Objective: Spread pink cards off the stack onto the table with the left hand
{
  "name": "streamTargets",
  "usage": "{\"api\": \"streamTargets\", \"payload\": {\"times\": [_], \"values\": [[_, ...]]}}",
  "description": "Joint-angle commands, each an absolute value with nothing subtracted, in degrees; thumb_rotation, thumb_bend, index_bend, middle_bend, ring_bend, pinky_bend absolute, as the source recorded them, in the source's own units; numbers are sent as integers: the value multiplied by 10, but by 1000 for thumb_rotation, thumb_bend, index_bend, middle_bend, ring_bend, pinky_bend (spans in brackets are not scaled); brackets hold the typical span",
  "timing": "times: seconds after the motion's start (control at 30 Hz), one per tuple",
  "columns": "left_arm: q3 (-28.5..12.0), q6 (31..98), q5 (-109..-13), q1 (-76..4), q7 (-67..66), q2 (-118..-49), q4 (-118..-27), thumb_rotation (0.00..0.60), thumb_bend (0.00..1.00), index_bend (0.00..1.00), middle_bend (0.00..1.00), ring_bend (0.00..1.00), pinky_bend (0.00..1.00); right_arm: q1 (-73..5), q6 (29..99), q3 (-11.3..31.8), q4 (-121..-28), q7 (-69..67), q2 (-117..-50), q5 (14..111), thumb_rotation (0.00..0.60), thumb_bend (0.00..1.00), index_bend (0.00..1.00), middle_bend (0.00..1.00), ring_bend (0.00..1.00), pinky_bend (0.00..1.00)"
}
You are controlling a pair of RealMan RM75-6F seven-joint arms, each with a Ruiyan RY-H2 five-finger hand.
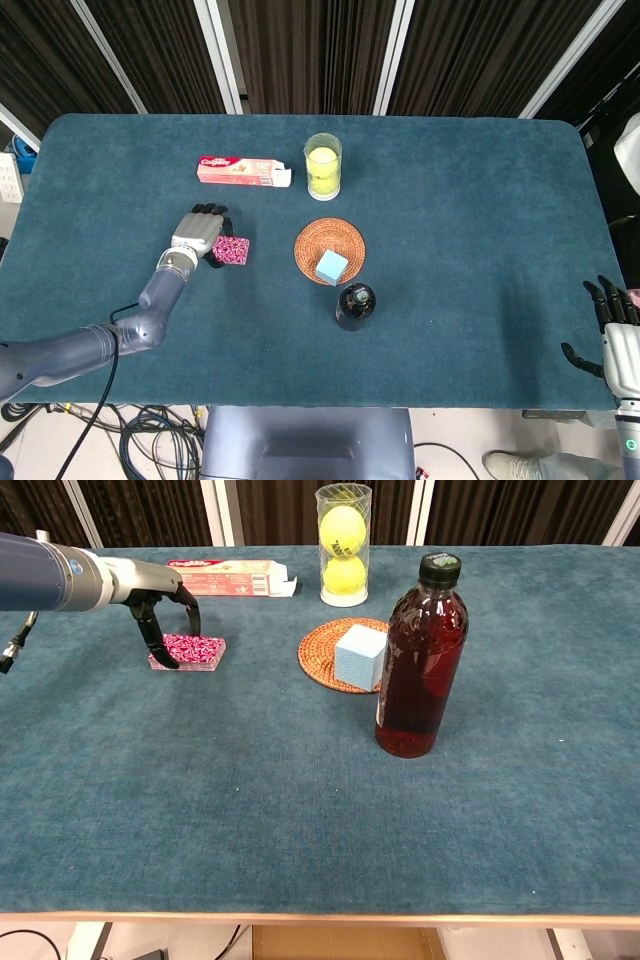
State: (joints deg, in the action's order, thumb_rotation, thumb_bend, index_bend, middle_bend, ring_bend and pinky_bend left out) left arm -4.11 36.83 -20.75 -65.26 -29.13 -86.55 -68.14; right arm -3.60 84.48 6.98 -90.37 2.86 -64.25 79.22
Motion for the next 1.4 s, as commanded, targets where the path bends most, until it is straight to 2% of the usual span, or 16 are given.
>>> {"api": "streamTargets", "payload": {"times": [0.03, 0.3, 0.77, 1.4], "values": [[-40, 370, -207, -653, -292, -867, -680, 600, 189, 432, 161, 0, 0, -36, 845, 70, -904, 29, -643, 792, 600, 192, 96, 38, 74, 205], [-39, 369, -207, -657, -293, -867, -682, 600, 190, 455, 163, 0, 0, -37, 842, 70, -904, 31, -643, 791, 600, 192, 96, 38, 75, 205], [-39, 378, -206, -656, -292, -870, -679, 600, 260, 503, 170, 0, 0, -38, 840, 69, -905, 27, -642, 793, 600, 192, 96, 38, 76, 205], [-46, 391, -219, -652, -287, -851, -705, 600, 262, 511, 178, 0, 0, -39, 838, 68, -907, 31, -642, 792, 600, 192, 96, 38, 76, 205]]}}
